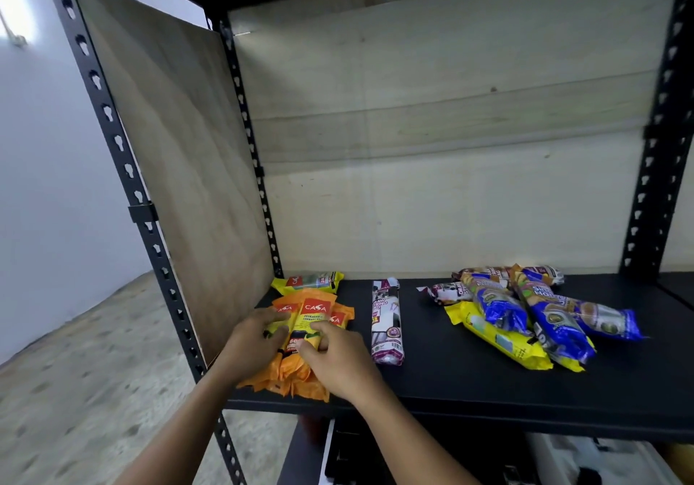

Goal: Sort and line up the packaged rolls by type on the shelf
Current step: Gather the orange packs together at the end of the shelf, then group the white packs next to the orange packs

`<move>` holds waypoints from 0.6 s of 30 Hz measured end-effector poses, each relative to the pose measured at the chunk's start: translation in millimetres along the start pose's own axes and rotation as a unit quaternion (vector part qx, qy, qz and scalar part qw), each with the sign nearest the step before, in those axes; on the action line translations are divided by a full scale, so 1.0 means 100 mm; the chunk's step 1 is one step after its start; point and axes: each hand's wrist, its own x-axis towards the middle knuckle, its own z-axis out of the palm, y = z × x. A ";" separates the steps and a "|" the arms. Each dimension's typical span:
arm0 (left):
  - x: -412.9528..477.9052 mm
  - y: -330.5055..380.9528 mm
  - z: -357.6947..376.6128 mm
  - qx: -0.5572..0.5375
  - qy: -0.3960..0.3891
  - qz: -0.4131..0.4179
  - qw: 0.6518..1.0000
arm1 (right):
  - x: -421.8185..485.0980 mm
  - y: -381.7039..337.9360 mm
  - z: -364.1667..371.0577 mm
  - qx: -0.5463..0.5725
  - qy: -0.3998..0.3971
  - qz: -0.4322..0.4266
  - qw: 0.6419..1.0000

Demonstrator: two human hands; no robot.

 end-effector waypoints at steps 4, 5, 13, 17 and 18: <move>0.04 0.21 0.01 -0.003 0.047 0.010 0.999 | -0.02 0.05 -0.23 -0.001 0.040 -0.029 0.999; 0.05 0.27 0.02 -0.005 0.056 0.020 0.998 | -0.04 0.07 -0.30 0.002 0.051 -0.033 0.998; 0.13 0.98 0.40 0.002 0.061 0.145 0.988 | 0.04 0.58 -0.92 -0.037 0.162 -0.005 0.986; 0.15 1.27 0.68 0.019 0.002 0.171 0.985 | 0.22 0.85 -1.11 -0.131 0.180 0.048 0.974; 0.15 1.30 0.74 0.027 -0.019 0.166 0.986 | 0.26 0.88 -1.15 -0.165 0.170 0.061 0.970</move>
